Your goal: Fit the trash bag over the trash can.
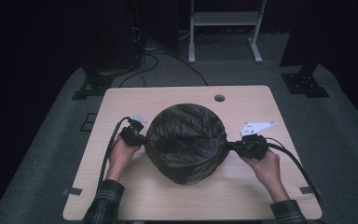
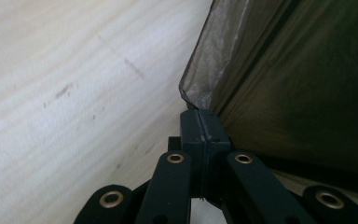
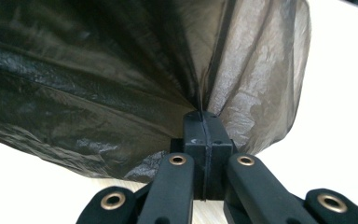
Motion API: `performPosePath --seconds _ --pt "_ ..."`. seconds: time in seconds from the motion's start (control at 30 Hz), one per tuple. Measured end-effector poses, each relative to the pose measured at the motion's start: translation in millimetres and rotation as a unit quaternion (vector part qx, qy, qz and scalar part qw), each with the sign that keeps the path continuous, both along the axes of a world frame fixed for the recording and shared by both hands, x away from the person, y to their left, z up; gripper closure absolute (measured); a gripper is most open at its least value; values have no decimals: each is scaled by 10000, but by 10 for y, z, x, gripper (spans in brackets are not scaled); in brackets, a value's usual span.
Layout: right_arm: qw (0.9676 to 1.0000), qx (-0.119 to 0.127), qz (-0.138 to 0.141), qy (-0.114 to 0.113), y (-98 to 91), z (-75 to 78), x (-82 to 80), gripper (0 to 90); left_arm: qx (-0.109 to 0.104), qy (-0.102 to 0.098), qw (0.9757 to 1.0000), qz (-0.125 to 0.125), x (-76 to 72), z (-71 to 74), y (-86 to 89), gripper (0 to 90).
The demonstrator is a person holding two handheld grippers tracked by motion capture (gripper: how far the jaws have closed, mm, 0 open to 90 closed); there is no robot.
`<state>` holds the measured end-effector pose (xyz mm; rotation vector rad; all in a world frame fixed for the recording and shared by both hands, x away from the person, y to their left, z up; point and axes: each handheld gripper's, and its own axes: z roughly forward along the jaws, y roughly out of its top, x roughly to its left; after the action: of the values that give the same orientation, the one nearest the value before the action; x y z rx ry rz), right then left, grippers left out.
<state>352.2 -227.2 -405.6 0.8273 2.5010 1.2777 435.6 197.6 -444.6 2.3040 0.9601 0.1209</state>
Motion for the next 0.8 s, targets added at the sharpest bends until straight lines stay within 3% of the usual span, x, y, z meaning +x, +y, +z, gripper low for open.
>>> performPosePath --seconds 0.2,0.4,0.5,0.8 --pt "9997 -156 -81 191 -29 -186 24 900 12 99 9999 86 -22 -121 108 900" --pt "9995 -150 -99 246 -49 -254 47 896 -144 -56 9998 100 -50 -91 160 894" --pt "9997 -60 -136 193 -76 -205 39 769 -321 -228 9991 165 -69 -26 192 777" --pt "9993 134 -350 -60 -208 -67 -6 311 -673 -640 9955 202 -228 203 359 295"
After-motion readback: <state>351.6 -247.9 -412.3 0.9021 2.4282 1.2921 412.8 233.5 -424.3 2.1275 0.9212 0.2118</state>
